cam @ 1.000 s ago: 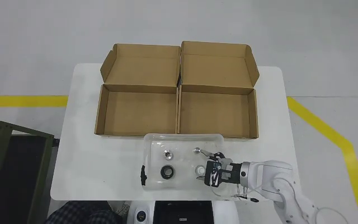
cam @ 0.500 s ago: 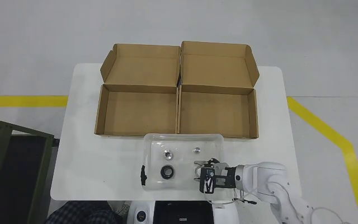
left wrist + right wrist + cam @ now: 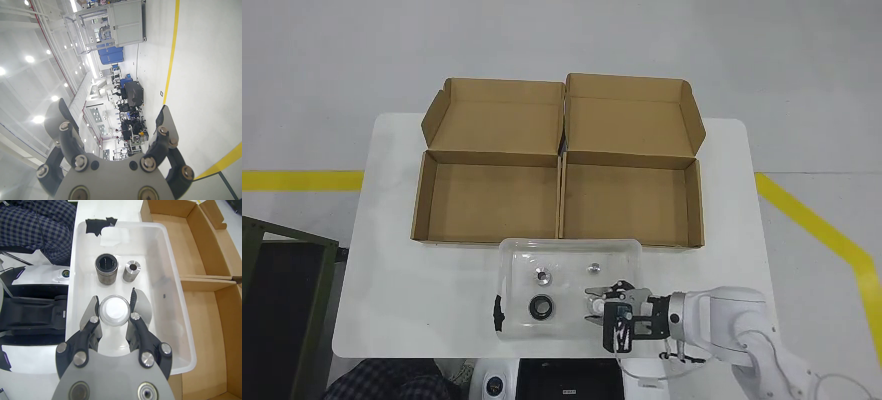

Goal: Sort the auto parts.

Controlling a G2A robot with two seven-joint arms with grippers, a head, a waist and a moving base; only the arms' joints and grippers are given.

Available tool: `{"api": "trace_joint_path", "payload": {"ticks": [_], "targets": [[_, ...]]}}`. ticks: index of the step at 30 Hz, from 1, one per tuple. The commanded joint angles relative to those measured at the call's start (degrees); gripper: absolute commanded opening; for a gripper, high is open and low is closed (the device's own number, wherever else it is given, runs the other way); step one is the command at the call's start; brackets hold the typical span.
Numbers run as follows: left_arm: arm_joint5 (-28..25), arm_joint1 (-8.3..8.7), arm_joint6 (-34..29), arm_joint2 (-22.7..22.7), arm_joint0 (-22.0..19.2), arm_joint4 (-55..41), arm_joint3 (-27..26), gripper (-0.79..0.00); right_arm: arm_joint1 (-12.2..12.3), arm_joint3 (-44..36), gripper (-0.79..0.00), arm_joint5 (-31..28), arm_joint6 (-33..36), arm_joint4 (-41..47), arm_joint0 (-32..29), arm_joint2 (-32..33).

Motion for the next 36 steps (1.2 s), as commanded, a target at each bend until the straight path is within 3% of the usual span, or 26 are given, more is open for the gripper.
{"api": "trace_joint_path", "payload": {"ticks": [1,7,17,26,36], "targets": [[0.0,0.0,0.0,0.0,0.0,0.0,0.0,0.0,0.1,-0.3,-0.785,0.3,-1.6,1.1,0.1,0.6],[0.0,0.0,0.0,0.0,0.0,0.0,0.0,0.0,0.2,-1.4,-0.785,0.8,-10.4,2.1,1.3,2.0],[0.0,0.0,0.0,0.0,0.0,0.0,0.0,0.0,-0.4,1.3,-0.785,7.3,-20.4,5.2,5.2,0.6],[0.0,0.0,0.0,0.0,0.0,0.0,0.0,0.0,-1.4,6.9,-0.785,13.1,-23.8,13.2,11.3,-1.2],[0.0,0.0,0.0,0.0,0.0,0.0,0.0,0.0,-1.7,9.8,-0.785,14.8,-23.5,19.3,14.0,-0.3]]}}
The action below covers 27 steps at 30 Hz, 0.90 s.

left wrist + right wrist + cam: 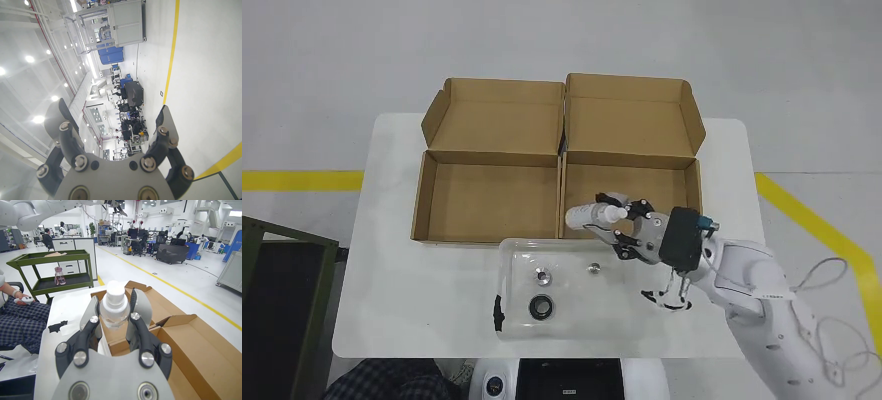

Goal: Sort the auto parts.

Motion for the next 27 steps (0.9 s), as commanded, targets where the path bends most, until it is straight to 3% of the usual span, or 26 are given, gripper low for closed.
{"api": "trace_joint_path", "payload": {"ticks": [1,13,27], "targets": [[0.0,0.0,0.0,0.0,0.0,0.0,0.0,0.0,0.0,0.3,-0.785,0.1,0.1,0.7,0.2,0.0],[0.0,0.0,0.0,0.0,0.0,0.0,0.0,0.0,-0.5,2.8,-0.785,1.4,2.5,-1.4,3.7,-2.4],[0.0,0.0,0.0,0.0,0.0,0.0,0.0,0.0,-2.7,12.0,-0.785,9.4,8.0,-9.6,13.1,-11.8]]}}
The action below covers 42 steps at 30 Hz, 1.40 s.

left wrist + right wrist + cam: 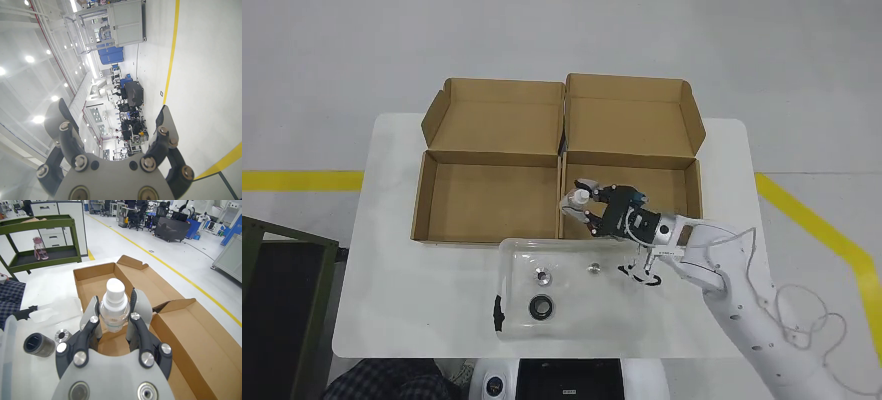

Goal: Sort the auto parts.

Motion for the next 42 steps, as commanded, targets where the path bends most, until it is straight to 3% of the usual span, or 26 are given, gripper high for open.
{"api": "trace_joint_path", "payload": {"ticks": [1,15,32,33,35,38,42], "targets": [[0.0,0.0,0.0,0.0,0.0,0.0,0.0,0.0,-0.3,1.7,-0.785,1.4,0.6,-1.0,1.5,-0.9],[0.0,0.0,0.0,0.0,0.0,0.0,0.0,0.0,-2.4,13.4,-0.785,6.1,4.7,1.5,10.3,-3.2],[0.0,0.0,0.0,0.0,0.0,0.0,0.0,0.0,-5.0,22.6,-0.785,8.8,3.3,0.2,14.3,-8.5],[0.0,0.0,0.0,0.0,0.0,0.0,0.0,0.0,-5.1,22.9,-0.767,8.8,3.4,0.1,14.4,-8.6],[0.0,0.0,0.0,0.0,0.0,0.0,0.0,0.0,-5.3,23.3,-0.591,8.8,3.7,0.2,14.6,-8.8],[0.0,0.0,0.0,0.0,0.0,0.0,0.0,0.0,-5.5,23.8,-0.594,8.7,3.8,0.2,14.7,-8.9],[0.0,0.0,0.0,0.0,0.0,0.0,0.0,0.0,-5.7,24.1,-0.434,8.8,4.3,-0.1,14.6,-8.9]]}}
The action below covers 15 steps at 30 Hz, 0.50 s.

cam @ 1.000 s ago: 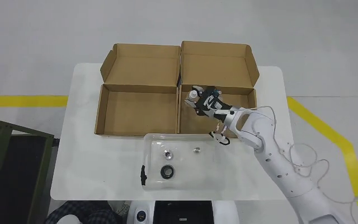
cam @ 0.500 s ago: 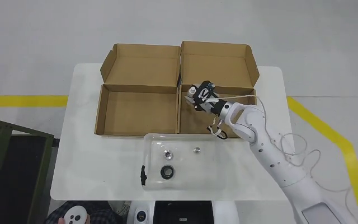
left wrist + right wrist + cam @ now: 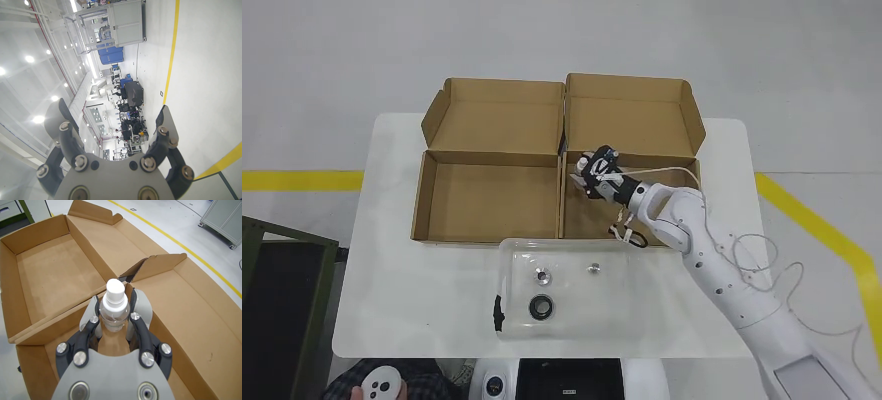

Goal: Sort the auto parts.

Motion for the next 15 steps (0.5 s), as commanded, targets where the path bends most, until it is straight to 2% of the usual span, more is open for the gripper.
{"api": "trace_joint_path", "payload": {"ticks": [1,2,3,9,15], "targets": [[0.0,0.0,0.0,0.0,0.0,0.0,0.0,0.0,-0.1,0.3,-0.274,0.2,0.5,-0.2,-0.1,0.0],[0.0,0.0,0.0,0.0,0.0,0.0,0.0,0.0,-0.1,0.4,-0.055,0.3,0.8,-0.2,-0.1,0.1],[0.0,0.0,0.0,0.0,0.0,0.0,0.0,0.0,-0.2,0.4,0.0,0.3,1.0,-0.3,-0.2,0.1],[0.0,0.0,0.0,0.0,0.0,0.0,0.0,0.0,-0.1,-1.2,0.0,1.0,1.2,-0.2,-1.0,1.4],[0.0,0.0,0.0,0.0,0.0,0.0,0.0,0.0,0.8,-8.3,0.0,-1.0,4.9,-2.8,-2.4,4.3]]}}
